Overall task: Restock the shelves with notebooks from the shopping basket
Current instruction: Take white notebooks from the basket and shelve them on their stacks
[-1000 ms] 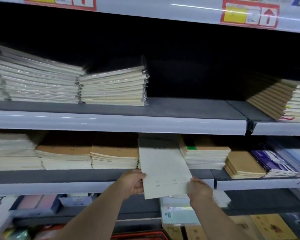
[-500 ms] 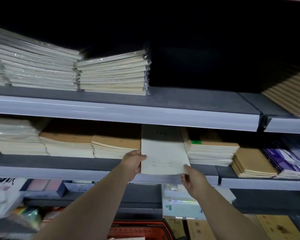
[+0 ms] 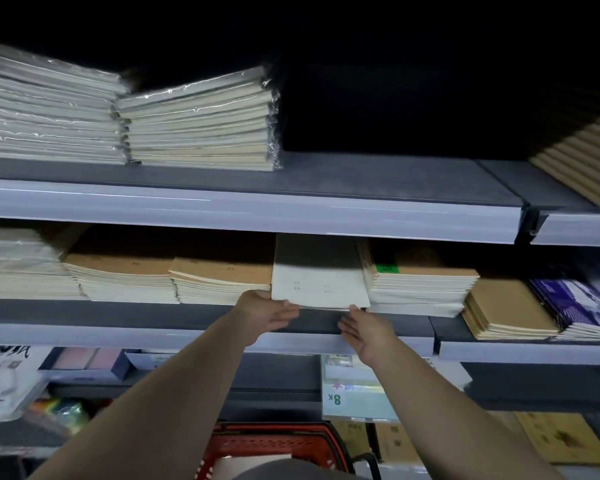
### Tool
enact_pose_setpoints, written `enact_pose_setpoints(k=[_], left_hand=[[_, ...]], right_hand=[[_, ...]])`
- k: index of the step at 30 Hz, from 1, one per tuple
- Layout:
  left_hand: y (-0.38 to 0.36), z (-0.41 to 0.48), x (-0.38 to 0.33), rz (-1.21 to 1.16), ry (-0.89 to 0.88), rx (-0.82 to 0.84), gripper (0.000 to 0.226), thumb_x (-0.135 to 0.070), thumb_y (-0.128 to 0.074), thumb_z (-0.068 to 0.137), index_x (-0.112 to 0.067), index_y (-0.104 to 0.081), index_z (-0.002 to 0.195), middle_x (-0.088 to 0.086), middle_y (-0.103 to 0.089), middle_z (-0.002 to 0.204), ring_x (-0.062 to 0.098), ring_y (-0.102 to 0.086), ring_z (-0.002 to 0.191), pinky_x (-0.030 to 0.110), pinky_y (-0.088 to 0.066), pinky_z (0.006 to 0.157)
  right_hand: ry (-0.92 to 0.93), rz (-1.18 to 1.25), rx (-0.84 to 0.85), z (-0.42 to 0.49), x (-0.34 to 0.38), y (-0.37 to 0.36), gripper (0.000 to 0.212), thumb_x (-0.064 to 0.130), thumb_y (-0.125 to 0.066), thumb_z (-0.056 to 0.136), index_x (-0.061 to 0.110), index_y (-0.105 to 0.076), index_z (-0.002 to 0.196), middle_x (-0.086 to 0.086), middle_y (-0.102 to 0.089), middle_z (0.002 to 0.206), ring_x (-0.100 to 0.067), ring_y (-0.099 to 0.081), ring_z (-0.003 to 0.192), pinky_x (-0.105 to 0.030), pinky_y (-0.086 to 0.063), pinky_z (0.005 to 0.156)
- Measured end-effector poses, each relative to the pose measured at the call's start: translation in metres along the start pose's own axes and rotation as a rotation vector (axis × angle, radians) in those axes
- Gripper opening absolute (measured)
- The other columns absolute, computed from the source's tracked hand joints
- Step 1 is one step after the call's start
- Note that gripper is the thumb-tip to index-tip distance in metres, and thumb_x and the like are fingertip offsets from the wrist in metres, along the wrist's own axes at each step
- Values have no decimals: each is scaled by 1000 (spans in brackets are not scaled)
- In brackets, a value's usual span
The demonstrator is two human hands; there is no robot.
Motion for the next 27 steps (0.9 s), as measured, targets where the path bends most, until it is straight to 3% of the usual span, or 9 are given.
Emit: enact_pose_setpoints(k=[2, 7, 12, 17, 20, 23, 25, 27], left_hand=[[-1, 4, -1, -74, 8, -56, 15, 1, -64, 90, 1, -50, 97, 22, -71, 101, 24, -72, 80, 33, -56, 74], [-6, 11, -3, -98, 60, -120, 12, -7, -62, 94, 4, -59, 98, 16, -73, 89, 18, -73, 69, 25, -56, 55], [-9, 20, 1, -224, 108, -110, 23, -20, -58, 97, 2, -62, 90, 12, -72, 80, 18, -71, 72, 26, -56, 58], [-5, 26, 6, -233, 145, -114, 24, -20, -58, 97, 3, -63, 90, 12, -73, 74, 18, -72, 67, 26, -57, 54], [-10, 26, 7, -305, 159, -120, 23, -18, -57, 98, 5, -62, 92, 14, -73, 76, 19, -72, 64, 27, -57, 50], [-10, 23, 8, -291, 150, -110, 24, -21, -56, 98, 2, -62, 96, 12, -73, 82, 16, -72, 66, 26, -57, 52], [-10, 19, 7, -247, 146, -66, 33, -31, -50, 101, -1, -62, 99, 10, -73, 97, 14, -72, 71, 26, -57, 58], [-11, 15, 6, -238, 144, -10, 52, -50, -38, 101, -4, -63, 100, 8, -74, 99, 15, -73, 81, 30, -56, 67]], right_hand=[[-15, -42, -1, 8, -1, -2, 31, 18, -59, 96, -2, -54, 120, -16, -60, 112, -31, -60, 110, -35, -47, 87], [-63, -41, -22, 26, 12, -9, 29, 18, -62, 94, 3, -53, 117, -14, -55, 114, -29, -56, 100, -37, -50, 91], [-105, -124, 22, 42, 14, -20, 42, 25, -58, 96, 4, -46, 131, -7, -52, 96, -28, -56, 103, -34, -47, 91], [-150, -155, 53, 52, 9, -24, 46, 28, -55, 98, 8, -42, 137, -6, -49, 109, -28, -53, 121, -39, -41, 103], [-160, -171, 54, 56, 9, -24, 42, 27, -56, 97, 9, -44, 133, -3, -48, 97, -25, -53, 113, -40, -40, 103], [-159, -160, 54, 58, 11, -24, 38, 24, -57, 97, 10, -46, 131, -5, -47, 97, -22, -49, 98, -41, -40, 104], [-138, -156, 53, 56, 11, -23, 39, 24, -57, 97, 9, -45, 131, -7, -49, 107, -21, -48, 96, -40, -41, 103], [-110, -173, 63, 51, 11, -22, 43, 28, -56, 98, 7, -44, 133, -8, -50, 115, -23, -52, 101, -39, -41, 104]])
Point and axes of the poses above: each hand's wrist, its own z-axis towards the middle knuckle, its own y-axis out of the back of the hand, x = y × z, the point moved 8 cm from there along z, towards the middle knuckle
